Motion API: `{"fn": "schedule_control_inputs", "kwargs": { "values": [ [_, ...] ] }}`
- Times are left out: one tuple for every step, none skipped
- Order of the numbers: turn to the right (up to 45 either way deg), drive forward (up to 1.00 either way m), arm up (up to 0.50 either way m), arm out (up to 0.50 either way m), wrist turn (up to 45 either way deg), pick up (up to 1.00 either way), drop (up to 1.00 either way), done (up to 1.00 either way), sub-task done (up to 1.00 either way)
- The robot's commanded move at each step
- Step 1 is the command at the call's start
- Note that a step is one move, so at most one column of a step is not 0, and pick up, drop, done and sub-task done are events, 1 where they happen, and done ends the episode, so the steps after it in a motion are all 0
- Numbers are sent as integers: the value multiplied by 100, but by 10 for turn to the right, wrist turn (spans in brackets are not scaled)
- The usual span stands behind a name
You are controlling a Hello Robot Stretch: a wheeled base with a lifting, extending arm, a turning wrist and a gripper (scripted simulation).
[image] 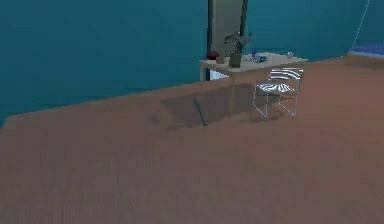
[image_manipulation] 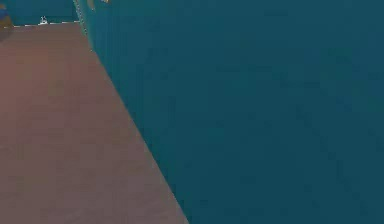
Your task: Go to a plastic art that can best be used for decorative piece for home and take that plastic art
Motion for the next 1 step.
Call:
{"fn": "schedule_control_inputs", "kwargs": {
  "values": [
    [60,0,0,0,0,0,0,0,0]
  ]
}}
